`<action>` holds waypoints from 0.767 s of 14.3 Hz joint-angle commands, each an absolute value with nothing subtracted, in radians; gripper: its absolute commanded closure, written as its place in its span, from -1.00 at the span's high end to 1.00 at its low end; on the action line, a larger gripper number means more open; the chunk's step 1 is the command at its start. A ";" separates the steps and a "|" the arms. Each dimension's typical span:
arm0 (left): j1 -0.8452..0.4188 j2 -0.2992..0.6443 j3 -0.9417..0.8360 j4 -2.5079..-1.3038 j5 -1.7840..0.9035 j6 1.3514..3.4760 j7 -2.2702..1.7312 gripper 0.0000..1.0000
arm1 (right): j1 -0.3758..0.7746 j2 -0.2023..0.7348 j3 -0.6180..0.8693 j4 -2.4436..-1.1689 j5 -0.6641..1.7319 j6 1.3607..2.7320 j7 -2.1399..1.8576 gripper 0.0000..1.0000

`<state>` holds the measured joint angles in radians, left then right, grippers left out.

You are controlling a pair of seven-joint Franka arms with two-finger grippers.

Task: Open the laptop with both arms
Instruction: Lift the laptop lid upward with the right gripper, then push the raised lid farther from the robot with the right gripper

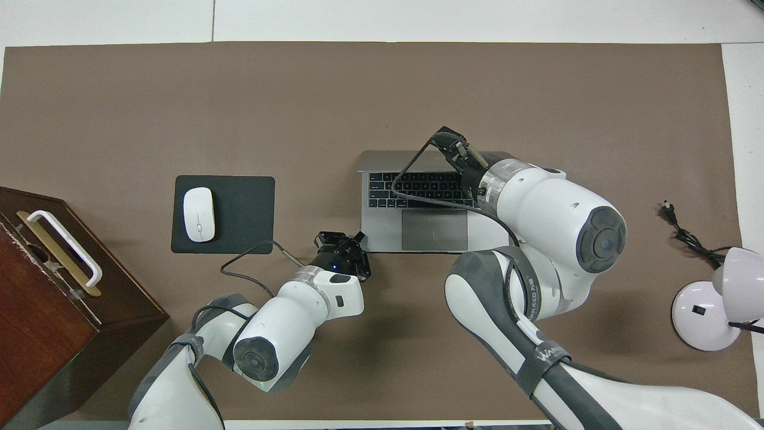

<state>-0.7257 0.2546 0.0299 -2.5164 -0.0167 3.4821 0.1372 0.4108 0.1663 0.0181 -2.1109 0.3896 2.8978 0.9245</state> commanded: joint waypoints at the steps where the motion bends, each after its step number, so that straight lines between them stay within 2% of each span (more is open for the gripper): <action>1: -0.758 0.290 0.037 -2.494 -0.006 3.507 0.133 -1.00 | 0.388 0.215 0.025 -2.036 0.408 2.913 0.855 0.95; 11: -0.758 0.293 0.037 -2.493 -0.005 3.507 0.133 -1.00 | 0.331 0.279 0.025 -1.873 0.405 2.838 0.733 0.96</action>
<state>-0.7260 0.2546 0.0300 -2.5164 -0.0167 3.4821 0.1382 0.3511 0.2502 0.0170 -1.9279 0.3896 2.8643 0.7737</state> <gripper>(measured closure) 0.991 0.000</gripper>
